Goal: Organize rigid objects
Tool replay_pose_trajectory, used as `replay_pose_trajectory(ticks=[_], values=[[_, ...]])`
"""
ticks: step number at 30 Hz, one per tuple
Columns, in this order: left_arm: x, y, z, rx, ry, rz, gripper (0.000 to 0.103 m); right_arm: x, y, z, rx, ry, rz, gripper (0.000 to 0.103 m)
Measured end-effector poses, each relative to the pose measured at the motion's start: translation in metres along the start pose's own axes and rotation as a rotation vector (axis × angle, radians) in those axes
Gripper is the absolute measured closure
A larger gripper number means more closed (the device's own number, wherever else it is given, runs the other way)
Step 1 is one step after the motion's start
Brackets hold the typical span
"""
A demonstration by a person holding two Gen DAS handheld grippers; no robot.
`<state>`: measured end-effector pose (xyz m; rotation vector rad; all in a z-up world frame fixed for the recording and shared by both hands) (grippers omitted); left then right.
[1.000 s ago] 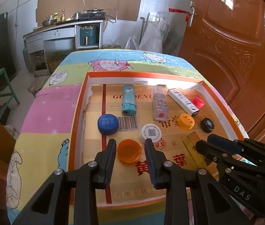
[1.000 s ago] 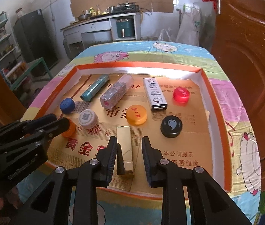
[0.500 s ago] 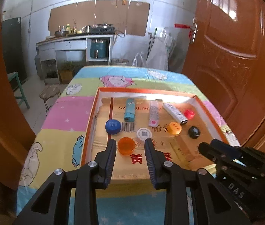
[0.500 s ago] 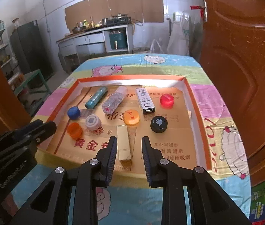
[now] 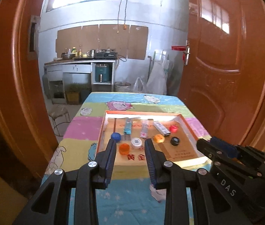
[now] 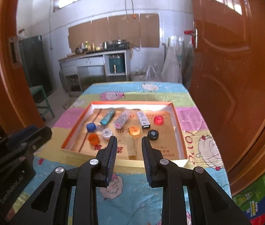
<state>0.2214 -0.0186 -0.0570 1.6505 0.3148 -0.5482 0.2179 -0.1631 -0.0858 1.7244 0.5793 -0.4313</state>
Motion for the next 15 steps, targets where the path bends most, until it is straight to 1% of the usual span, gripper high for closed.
replay_pose_trajectory(ticks=[2, 5, 8, 10, 11, 15], values=[[-0.012, -0.001, 0.003, -0.004, -0.01, 0.002, 0.072, -0.016, -0.001, -0.003, -0.002, 0.005, 0.019, 0.075], [-0.031, -0.004, 0.006, 0.004, 0.0, 0.007, 0.072, -0.038, -0.002, -0.006, -0.007, 0.006, 0.049, 0.075], [-0.051, -0.007, 0.01, 0.022, 0.032, 0.027, 0.072, -0.062, -0.005, -0.008, -0.005, 0.009, 0.085, 0.075], [-0.067, -0.01, 0.011, 0.041, 0.073, 0.045, 0.072, -0.078, -0.007, -0.01, -0.001, 0.015, 0.103, 0.075], [-0.072, -0.011, 0.011, 0.045, 0.081, 0.05, 0.072, -0.083, -0.009, -0.011, -0.002, 0.017, 0.11, 0.075], [-0.089, -0.015, 0.014, 0.045, 0.068, 0.056, 0.072, -0.105, -0.016, -0.013, -0.007, 0.022, 0.134, 0.075]])
Point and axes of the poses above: each gripper's, at about its wrist camera, not at the fingertips, and x roughly the way its jaws point, z to its right, y to its top, the point moved 10 cm from there along x, roughly the way its jaws point, and after that the axes turned 12 degrees about x, right-handed, at the moved point
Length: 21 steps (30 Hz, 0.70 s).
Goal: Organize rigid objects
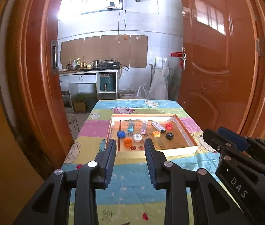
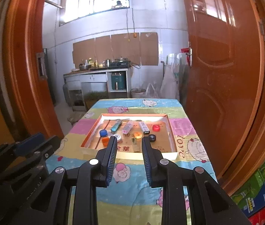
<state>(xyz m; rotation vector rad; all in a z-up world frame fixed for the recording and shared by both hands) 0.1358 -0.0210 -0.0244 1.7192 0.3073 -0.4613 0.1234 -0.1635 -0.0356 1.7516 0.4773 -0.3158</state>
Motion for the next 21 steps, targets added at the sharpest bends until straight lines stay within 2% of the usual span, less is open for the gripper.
replay_pose_trajectory(ticks=[12, 21], values=[[-0.045, -0.008, 0.003, 0.007, -0.001, 0.026, 0.072, -0.048, -0.01, -0.003, 0.0, 0.009, 0.049, 0.075], [-0.059, -0.014, 0.003, -0.004, 0.014, 0.034, 0.072, -0.066, -0.014, -0.006, -0.011, 0.012, 0.06, 0.075]])
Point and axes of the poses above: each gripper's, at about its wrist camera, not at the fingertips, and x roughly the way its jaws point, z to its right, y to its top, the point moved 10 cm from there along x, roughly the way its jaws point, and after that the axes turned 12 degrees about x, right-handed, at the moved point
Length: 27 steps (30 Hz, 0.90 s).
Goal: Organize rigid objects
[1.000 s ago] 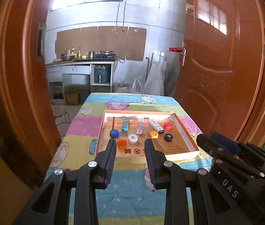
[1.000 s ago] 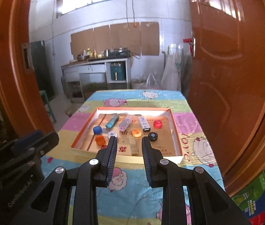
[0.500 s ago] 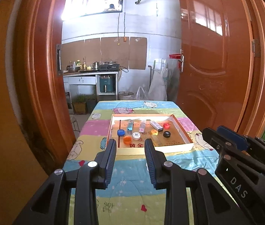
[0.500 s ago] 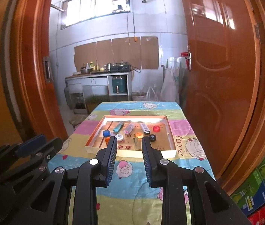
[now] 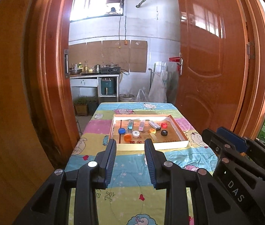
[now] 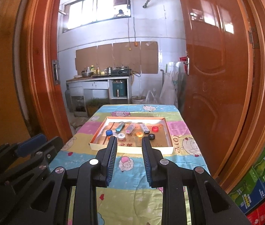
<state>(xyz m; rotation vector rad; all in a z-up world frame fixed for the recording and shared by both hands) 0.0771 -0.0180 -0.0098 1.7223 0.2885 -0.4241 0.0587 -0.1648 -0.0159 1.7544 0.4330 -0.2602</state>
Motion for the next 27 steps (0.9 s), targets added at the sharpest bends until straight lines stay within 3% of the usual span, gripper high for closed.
replay_pose_trajectory(ticks=[27], values=[[-0.0084, -0.0031, -0.0075, -0.017, 0.017, 0.003, 0.072, -0.0105, -0.0046, -0.0016, -0.001, 0.002, 0.014, 0.075]])
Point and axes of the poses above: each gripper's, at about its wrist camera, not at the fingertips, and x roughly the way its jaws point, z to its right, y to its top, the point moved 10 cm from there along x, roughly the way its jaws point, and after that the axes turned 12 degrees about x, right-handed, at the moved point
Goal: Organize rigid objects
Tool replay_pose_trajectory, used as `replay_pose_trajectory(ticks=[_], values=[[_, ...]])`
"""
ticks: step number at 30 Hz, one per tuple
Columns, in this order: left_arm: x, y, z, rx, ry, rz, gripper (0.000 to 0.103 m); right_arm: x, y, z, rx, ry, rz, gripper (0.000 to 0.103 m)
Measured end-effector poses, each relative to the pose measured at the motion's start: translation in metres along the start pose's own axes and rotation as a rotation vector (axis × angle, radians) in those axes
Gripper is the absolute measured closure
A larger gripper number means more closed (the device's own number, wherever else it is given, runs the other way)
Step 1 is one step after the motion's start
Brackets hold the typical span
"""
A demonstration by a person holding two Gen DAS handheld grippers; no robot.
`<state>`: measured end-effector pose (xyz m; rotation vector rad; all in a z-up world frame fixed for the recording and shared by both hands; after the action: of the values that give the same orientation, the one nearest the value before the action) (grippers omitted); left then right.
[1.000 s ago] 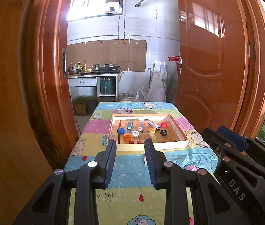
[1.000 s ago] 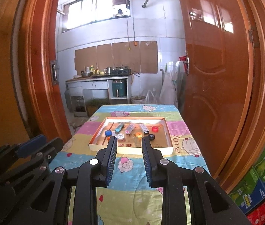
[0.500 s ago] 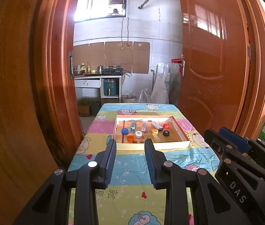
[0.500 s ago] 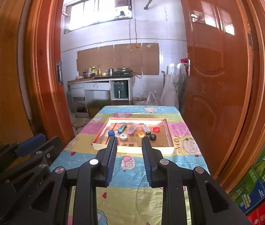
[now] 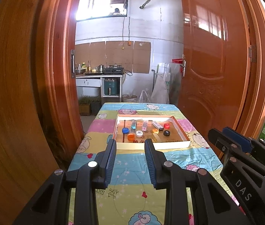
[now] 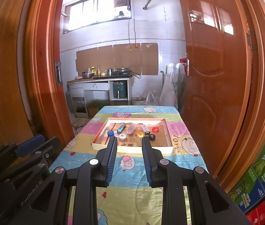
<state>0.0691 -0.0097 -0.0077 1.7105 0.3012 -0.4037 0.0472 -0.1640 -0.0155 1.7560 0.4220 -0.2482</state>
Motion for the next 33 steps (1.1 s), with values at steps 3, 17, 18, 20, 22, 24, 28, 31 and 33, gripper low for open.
replay_pose_trajectory(ticks=[3, 17, 18, 20, 22, 24, 28, 31, 33], values=[[-0.0002, -0.0001, 0.0, 0.002, -0.001, 0.0, 0.072, -0.0015, -0.0004, -0.0001, 0.002, 0.001, 0.003, 0.075], [0.0005, -0.0009, 0.0007, 0.011, -0.003, -0.005, 0.072, 0.0015, 0.0009, 0.002, 0.011, -0.004, -0.001, 0.075], [0.0, -0.0009, 0.0004, 0.011, -0.003, -0.004, 0.072, 0.0014, 0.0009, 0.0021, 0.01, -0.004, -0.001, 0.075], [0.0003, -0.0011, 0.0005, 0.011, -0.003, -0.005, 0.072, 0.0018, 0.0014, 0.0021, 0.01, -0.003, -0.001, 0.075], [-0.0007, -0.0016, 0.0001, 0.013, -0.003, -0.005, 0.072, 0.0018, 0.0013, 0.0022, 0.009, -0.002, 0.0, 0.075], [-0.0009, -0.001, 0.0004, 0.013, -0.002, -0.004, 0.072, 0.0022, 0.002, 0.0015, 0.01, -0.002, 0.001, 0.075], [-0.0015, -0.0014, 0.0001, 0.011, -0.001, -0.003, 0.072, 0.0022, 0.002, 0.0014, 0.011, -0.003, 0.002, 0.075], [-0.0013, -0.0012, 0.0005, 0.013, -0.003, -0.008, 0.072, 0.0023, 0.0014, 0.001, 0.012, -0.002, -0.001, 0.075], [-0.0019, -0.0009, 0.0007, 0.015, -0.002, -0.008, 0.072, 0.0012, 0.0014, 0.001, 0.01, -0.002, -0.001, 0.075]])
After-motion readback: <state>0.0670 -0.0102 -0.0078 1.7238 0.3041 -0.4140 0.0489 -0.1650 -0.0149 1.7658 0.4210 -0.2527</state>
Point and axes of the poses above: each gripper's, at about its wrist camera, not at the fingertips, and x roughly the way its jaws point, z to its right, y to its top, the point moved 10 cm from there along x, roughly the way its jaws point, and after that the axes turned 12 degrees about x, right-handed, at the moved point
